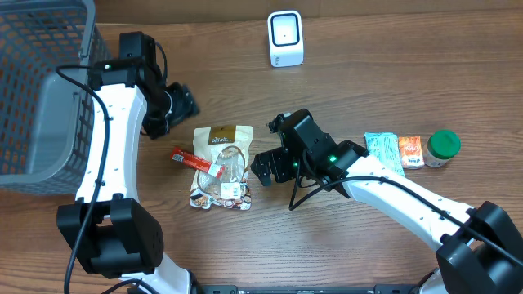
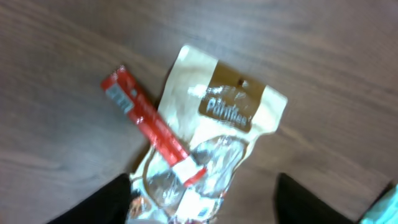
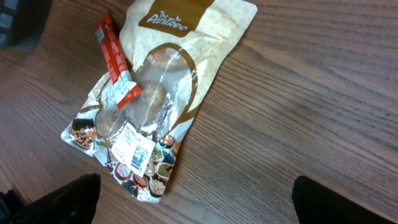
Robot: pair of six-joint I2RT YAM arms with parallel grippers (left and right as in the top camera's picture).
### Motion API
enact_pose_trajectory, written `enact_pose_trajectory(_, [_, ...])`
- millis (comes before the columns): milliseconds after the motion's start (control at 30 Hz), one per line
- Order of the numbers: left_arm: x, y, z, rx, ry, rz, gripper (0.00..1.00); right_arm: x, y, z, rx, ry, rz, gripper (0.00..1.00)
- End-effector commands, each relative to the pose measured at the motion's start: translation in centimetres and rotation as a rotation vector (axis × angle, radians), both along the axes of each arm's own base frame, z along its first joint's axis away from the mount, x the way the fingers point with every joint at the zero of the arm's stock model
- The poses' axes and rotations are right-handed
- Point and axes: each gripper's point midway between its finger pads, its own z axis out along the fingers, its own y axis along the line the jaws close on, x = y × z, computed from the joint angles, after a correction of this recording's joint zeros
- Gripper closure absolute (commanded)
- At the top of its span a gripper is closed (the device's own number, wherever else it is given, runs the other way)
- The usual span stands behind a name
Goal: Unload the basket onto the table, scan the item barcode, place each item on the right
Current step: 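Move the left gripper to the red stick sachet and grasp it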
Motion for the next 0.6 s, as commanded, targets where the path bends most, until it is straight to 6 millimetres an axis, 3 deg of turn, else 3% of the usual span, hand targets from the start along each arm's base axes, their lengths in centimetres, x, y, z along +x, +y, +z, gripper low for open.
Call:
enact_pose_trajectory(0, [-1.6,-0.4,-1.8,-0.026,0.082,0.062,0.37,0.1,0.0,-0.5,-0.009,-0.005,-0.005,0.00])
enact_pose_trajectory(267, [-4.6,1.0,-7.4,0.048,0.203,0.229,0.22,0.2,0.0,-0.4,-0.008,-0.008,-0.005,0.00])
enact_pose_trajectory(567, [-4.3,1.2,-11.5,0.056,0.147,0.234,0.02,0.5,-0.2,-0.5,-0.021,-0.020,-0.019,0.00])
